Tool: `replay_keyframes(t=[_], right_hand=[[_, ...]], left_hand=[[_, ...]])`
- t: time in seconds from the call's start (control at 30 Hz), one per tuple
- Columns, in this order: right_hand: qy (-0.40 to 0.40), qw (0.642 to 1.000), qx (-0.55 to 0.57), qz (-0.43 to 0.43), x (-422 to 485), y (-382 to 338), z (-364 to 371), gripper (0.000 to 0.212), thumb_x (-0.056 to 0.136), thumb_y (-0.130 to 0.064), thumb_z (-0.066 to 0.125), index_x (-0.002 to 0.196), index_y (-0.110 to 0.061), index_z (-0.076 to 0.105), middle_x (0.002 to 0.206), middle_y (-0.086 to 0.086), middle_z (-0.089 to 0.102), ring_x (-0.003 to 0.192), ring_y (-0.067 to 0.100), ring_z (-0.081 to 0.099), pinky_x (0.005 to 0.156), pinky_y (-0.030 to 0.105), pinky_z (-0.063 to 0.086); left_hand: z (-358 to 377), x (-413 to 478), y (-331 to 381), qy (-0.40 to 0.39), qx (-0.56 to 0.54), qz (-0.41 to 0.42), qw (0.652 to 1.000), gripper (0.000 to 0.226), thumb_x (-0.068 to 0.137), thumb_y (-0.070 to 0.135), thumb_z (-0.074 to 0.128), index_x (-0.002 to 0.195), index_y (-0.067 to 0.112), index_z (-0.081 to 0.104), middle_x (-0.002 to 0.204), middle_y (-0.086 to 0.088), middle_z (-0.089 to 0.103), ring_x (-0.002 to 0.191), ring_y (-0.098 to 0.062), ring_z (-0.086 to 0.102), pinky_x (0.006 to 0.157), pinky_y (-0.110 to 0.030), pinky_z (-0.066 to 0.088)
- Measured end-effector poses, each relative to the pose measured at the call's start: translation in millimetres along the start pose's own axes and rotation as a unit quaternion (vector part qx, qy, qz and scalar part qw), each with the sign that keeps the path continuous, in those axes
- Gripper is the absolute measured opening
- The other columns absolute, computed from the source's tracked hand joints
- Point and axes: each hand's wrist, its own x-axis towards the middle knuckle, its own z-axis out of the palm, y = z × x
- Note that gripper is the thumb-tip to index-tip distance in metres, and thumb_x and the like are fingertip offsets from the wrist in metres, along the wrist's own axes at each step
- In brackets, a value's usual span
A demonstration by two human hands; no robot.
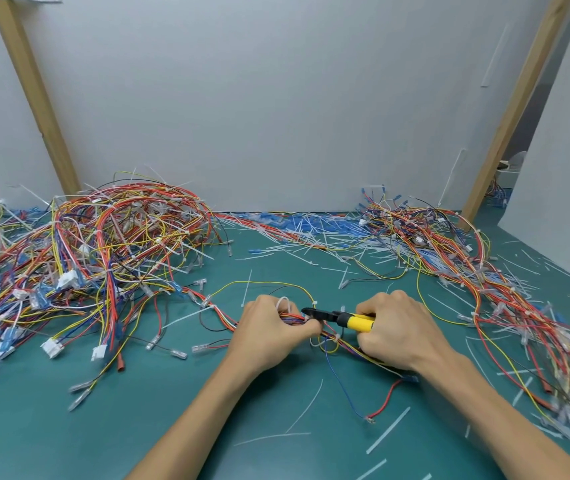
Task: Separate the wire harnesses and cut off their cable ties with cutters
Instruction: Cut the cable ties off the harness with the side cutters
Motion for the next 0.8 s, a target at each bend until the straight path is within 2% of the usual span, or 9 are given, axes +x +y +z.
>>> replay_keyframes(t=[0.1, 0.17, 0.27, 0.37, 0.43, 0.5, 0.63, 0.7, 0.8], right_hand=[[0.005, 1.000, 0.011, 0.006, -1, 1, 1, 0.012, 0.050, -0.032, 0.047, 0.056, -0.024, 0.053, 0.051, 0.003, 0.047, 0.060, 0.020, 0.049, 0.049, 0.029, 0.025], [0.025, 0.999, 0.042, 0.020, -2, 2, 3, 0.011, 0.052, -0.032, 0.047, 0.057, -0.025, 0.053, 0.051, 0.003, 0.048, 0.061, 0.021, 0.050, 0.049, 0.029, 0.026], [0.091, 0.984, 0.147, 0.047, -5, 4, 5, 0.004, 0.065, -0.030, 0.057, 0.065, -0.026, 0.055, 0.052, 0.002, 0.051, 0.062, 0.027, 0.051, 0.051, 0.034, 0.037], [0.103, 0.969, 0.225, 0.005, -7, 4, 4, 0.018, 0.079, -0.021, 0.070, 0.069, -0.026, 0.056, 0.056, -0.002, 0.053, 0.061, 0.022, 0.049, 0.057, 0.039, 0.042], [0.090, 0.958, 0.268, -0.040, -8, -1, 4, 0.020, 0.085, -0.025, 0.074, 0.071, -0.027, 0.059, 0.059, -0.006, 0.055, 0.058, 0.013, 0.046, 0.056, 0.030, 0.039], [0.074, 0.945, 0.310, -0.081, -10, -8, 6, 0.016, 0.089, -0.032, 0.074, 0.076, -0.028, 0.065, 0.062, -0.009, 0.059, 0.057, 0.010, 0.047, 0.054, 0.020, 0.035], [0.063, 0.941, 0.320, -0.094, -10, -13, 6, 0.009, 0.083, -0.038, 0.080, 0.089, -0.034, 0.074, 0.071, -0.013, 0.068, 0.065, 0.010, 0.057, 0.058, 0.017, 0.040], [0.048, 0.941, 0.323, -0.092, -9, -10, 5, 0.010, 0.082, -0.037, 0.081, 0.085, -0.032, 0.073, 0.068, -0.013, 0.066, 0.063, 0.008, 0.054, 0.058, 0.018, 0.039], [0.022, 0.940, 0.328, -0.092, -8, -7, 6, 0.010, 0.083, -0.029, 0.079, 0.082, -0.030, 0.070, 0.068, -0.008, 0.065, 0.062, 0.007, 0.051, 0.061, 0.027, 0.041]], left_hand=[[0, -1, 0, 0.001, -0.006, 0.009, 1.000, 0.045, 0.067, 0.047, 0.074, 0.053, 0.012, 0.050, 0.048, 0.005, 0.033, 0.058, -0.017, 0.031, 0.051, -0.030, 0.025], [0, -2, 0, 0.007, -0.018, 0.016, 1.000, 0.050, 0.067, 0.052, 0.075, 0.054, 0.011, 0.049, 0.048, 0.005, 0.034, 0.057, -0.016, 0.030, 0.050, -0.029, 0.025], [0, -2, 1, 0.017, -0.032, 0.029, 0.999, 0.054, 0.073, 0.058, 0.079, 0.060, 0.012, 0.054, 0.050, 0.007, 0.039, 0.054, -0.013, 0.033, 0.050, -0.026, 0.024], [2, -3, 1, 0.009, -0.049, 0.061, 0.997, 0.049, 0.075, 0.061, 0.077, 0.066, 0.016, 0.060, 0.050, 0.008, 0.043, 0.048, -0.012, 0.038, 0.050, -0.028, 0.029], [2, -4, 3, 0.001, -0.055, 0.081, 0.995, 0.039, 0.077, 0.057, 0.078, 0.069, 0.023, 0.061, 0.051, 0.009, 0.050, 0.043, -0.010, 0.046, 0.047, -0.024, 0.034], [0, -3, 3, 0.002, -0.051, 0.097, 0.994, 0.028, 0.079, 0.049, 0.079, 0.075, 0.027, 0.062, 0.057, 0.012, 0.057, 0.048, -0.006, 0.050, 0.050, -0.020, 0.035], [-6, -1, 2, -0.022, -0.070, 0.116, 0.991, 0.025, 0.079, 0.035, 0.083, 0.088, 0.027, 0.063, 0.073, 0.014, 0.067, 0.064, -0.003, 0.058, 0.062, -0.019, 0.042], [-8, -1, 3, -0.052, -0.080, 0.119, 0.988, 0.024, 0.079, 0.029, 0.084, 0.091, 0.026, 0.064, 0.079, 0.017, 0.070, 0.072, -0.003, 0.063, 0.071, -0.022, 0.048], [-13, 1, 4, -0.107, -0.092, 0.109, 0.984, 0.022, 0.082, 0.029, 0.082, 0.098, 0.021, 0.068, 0.091, 0.009, 0.074, 0.086, -0.012, 0.068, 0.083, -0.033, 0.053]])
